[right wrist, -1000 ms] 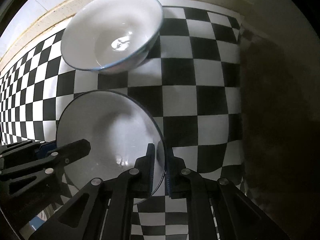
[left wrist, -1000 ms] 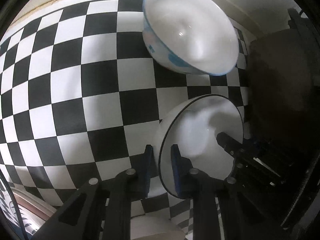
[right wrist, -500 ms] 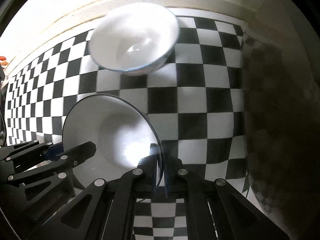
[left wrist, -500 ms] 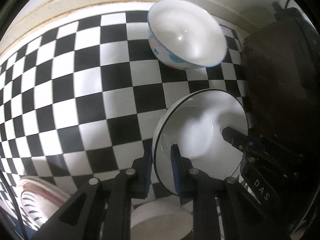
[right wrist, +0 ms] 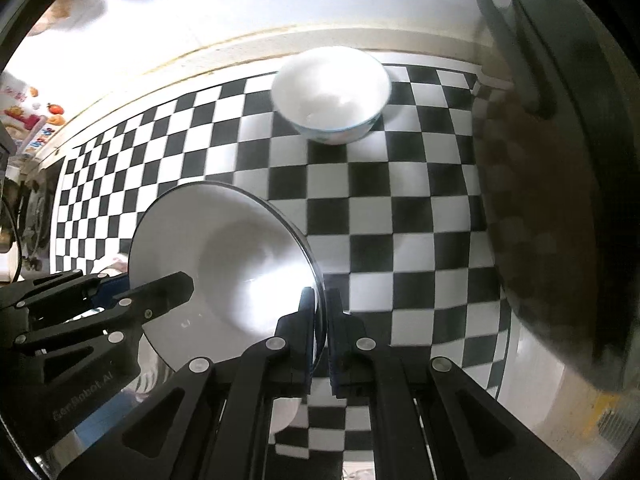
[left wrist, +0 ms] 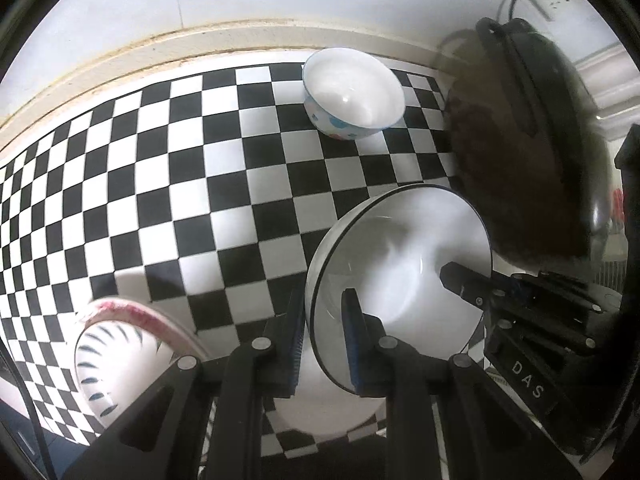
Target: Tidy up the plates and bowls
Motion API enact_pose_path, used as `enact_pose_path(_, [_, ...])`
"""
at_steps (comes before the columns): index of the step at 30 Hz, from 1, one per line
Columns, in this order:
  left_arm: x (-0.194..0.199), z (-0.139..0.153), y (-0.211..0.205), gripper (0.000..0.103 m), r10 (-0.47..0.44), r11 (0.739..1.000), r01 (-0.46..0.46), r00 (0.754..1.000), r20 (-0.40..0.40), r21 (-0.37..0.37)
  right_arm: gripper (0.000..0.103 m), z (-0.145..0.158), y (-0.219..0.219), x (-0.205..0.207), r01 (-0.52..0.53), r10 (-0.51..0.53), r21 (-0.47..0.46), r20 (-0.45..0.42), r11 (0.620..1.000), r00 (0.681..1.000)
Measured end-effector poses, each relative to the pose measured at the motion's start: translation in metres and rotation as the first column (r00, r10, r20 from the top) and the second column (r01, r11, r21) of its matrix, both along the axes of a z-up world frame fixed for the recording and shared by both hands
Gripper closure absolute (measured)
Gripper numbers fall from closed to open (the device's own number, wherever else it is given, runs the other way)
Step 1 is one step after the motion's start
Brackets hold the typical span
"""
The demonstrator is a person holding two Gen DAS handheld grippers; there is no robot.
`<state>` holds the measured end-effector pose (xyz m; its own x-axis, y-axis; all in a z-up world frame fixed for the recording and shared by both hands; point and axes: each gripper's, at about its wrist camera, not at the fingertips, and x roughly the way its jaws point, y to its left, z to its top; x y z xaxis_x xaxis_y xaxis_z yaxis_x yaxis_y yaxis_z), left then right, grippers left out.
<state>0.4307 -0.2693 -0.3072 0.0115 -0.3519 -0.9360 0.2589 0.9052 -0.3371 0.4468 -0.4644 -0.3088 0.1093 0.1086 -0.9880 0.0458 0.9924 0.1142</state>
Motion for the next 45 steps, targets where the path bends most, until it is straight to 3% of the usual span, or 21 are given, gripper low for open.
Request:
enact_pose_path(4, [-0.017, 0.008, 0.01, 0.087, 0.001, 1.0, -0.001, 1.0, 0.014, 0.002, 0.096, 0.015, 0.02, -0.031, 0.001, -0.001, 0.012, 0.018, 1.0, 1.0])
enact_pose_path(12, [-0.048, 0.003, 0.023, 0.087, -0.018, 1.0, 0.018, 1.0, -0.004, 0.018, 0.096, 0.014, 0.036, -0.071, 0.009, -0.01, 0.04, 0.008, 0.999, 1.0])
enact_pose_path(19, [-0.066, -0.031, 0.018, 0.087, -0.059, 0.996, 0.062, 0.996, -0.061, 0.058, 0.096, -0.022, 0.038, -0.094, 0.04, -0.036, 0.068, -0.064, 0.997, 0.997])
enact_pose_path(32, [-0.076, -0.065, 0.005, 0.087, -0.101, 0.986, 0.116, 0.987, -0.123, 0.121, 0.094, -0.072, 0.034, -0.104, 0.081, -0.062, 0.106, -0.167, 0.991, 0.984])
enact_pose_path(37, [-0.077, -0.07, 0.006, 0.087, -0.108, 0.982, 0.126, 0.986, -0.129, 0.139, 0.088, -0.08, 0.035, -0.104, 0.09, -0.064, 0.113, -0.21, 0.99, 0.976])
enact_pose_path(45, [-0.079, -0.07, 0.005, 0.086, -0.127, 0.979, 0.144, 0.985, -0.118, 0.147, 0.088, -0.075, 0.035, -0.102, 0.088, -0.06, 0.128, -0.208, 0.988, 0.976])
